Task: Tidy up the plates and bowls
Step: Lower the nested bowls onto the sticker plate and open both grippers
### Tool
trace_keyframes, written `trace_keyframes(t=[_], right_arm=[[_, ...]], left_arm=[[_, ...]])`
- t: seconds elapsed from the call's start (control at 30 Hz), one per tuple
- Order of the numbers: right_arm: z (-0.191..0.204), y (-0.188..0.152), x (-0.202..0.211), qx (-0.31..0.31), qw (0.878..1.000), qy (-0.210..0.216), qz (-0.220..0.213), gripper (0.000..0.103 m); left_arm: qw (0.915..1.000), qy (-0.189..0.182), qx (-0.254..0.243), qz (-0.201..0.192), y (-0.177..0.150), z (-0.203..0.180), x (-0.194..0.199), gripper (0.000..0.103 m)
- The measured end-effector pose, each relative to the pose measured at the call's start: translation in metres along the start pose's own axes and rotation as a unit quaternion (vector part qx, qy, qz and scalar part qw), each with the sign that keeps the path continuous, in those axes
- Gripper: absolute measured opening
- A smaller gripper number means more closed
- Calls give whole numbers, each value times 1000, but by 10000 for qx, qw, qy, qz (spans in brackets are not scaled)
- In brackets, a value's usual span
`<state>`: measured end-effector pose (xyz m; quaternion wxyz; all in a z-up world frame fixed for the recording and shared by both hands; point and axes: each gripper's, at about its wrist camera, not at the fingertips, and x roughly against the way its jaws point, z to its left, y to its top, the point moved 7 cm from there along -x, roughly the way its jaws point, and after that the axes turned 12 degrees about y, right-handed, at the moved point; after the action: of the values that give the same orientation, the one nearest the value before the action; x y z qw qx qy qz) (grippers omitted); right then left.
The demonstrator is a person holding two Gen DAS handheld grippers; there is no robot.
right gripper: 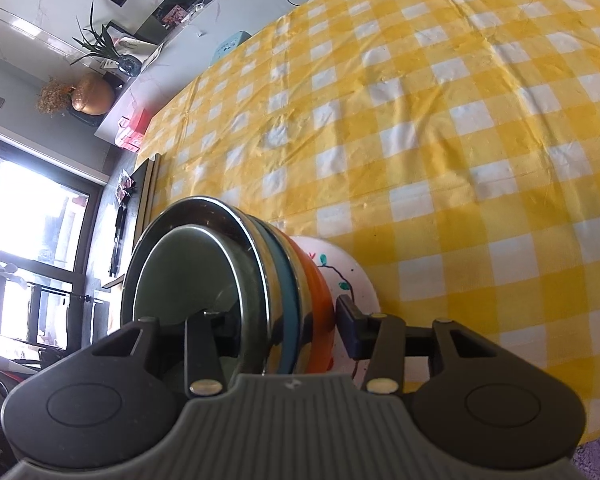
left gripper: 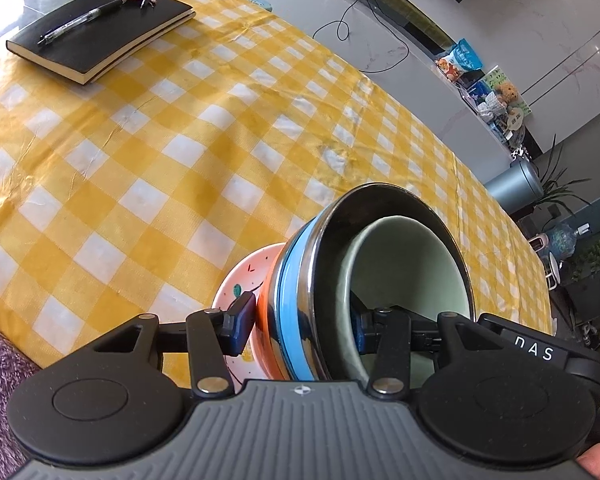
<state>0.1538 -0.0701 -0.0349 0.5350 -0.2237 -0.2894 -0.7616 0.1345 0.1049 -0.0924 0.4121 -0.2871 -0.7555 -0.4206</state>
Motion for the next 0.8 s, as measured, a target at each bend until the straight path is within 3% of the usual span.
trace_keyframes(t=[0.13,0.3,0.47,0.67,0.8], right_arm=[[4,0,5,222,9997,-79,-102,58],[13,3,21,529,9979,-145,-336,63],[30,-1,50,978,9926,-189,-693,63],[54,-14,97,1659,9781,-211,-1242,65],[70,-29,129,2186,9623,-207,-1608,74]], left_arm=[[9999,48,-9,-98,3,-1,3,76],[9987,232,-37,-450,10,-1,23,81],[9939,131,-370,-1032,8,-12,61,81],[9748,97,-1069,-1956,-6,-38,115,81],[9497,292,-1687,-2624,-22,-58,151,80]])
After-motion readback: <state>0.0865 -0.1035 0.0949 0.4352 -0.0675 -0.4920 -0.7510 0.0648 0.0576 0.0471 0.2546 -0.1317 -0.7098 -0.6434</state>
